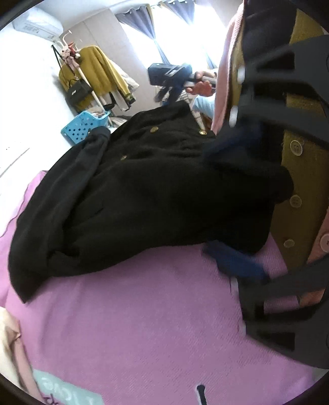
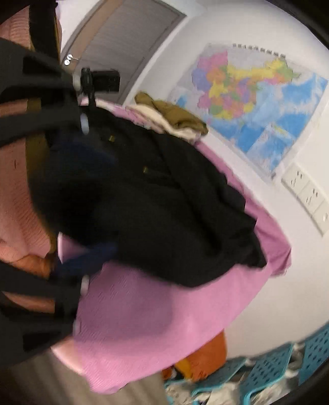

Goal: Fold large clothes

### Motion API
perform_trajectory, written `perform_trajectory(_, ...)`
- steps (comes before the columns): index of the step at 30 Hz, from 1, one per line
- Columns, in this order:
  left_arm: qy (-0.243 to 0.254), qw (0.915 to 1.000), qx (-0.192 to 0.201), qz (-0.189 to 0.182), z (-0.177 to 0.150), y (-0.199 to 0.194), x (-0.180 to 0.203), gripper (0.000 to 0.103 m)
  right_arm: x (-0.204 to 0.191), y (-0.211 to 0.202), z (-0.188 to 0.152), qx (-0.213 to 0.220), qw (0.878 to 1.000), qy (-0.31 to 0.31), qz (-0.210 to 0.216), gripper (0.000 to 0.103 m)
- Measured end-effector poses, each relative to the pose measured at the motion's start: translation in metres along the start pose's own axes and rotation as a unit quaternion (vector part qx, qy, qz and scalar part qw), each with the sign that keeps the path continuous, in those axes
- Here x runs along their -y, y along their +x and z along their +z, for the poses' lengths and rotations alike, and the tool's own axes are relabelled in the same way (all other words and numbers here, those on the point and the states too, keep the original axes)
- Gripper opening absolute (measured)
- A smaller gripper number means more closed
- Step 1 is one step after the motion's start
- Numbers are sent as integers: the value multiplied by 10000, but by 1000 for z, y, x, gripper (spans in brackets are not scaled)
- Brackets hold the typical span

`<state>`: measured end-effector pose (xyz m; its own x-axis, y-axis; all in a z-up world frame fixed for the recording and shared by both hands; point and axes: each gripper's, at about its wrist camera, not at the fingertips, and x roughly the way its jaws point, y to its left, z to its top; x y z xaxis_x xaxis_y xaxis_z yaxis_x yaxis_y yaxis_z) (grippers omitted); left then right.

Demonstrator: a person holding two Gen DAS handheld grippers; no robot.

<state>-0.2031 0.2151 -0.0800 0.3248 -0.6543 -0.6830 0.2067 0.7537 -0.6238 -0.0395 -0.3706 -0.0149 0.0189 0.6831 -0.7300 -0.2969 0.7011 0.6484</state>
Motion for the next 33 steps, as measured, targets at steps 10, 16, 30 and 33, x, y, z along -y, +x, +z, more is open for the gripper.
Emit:
perform_trajectory(10, 581, 9971, -265, 415, 3, 28, 35, 72, -6, 25, -17, -295, 9987, -347, 231, 29)
perform_trajectory(16, -1, 9998, -168, 55, 6, 13, 20, 26, -13, 6, -12, -22, 9968, -223, 761, 10)
perform_trajectory(30, -66, 9971, 504, -569, 72, -56, 31, 26, -61, -25, 102, 942, 9869, -383, 1249, 8)
perform_trajectory(33, -56, 9969, 584, -516, 94, -59, 34, 26, -69, -18, 128, 1011, 9870, -406, 1182, 8)
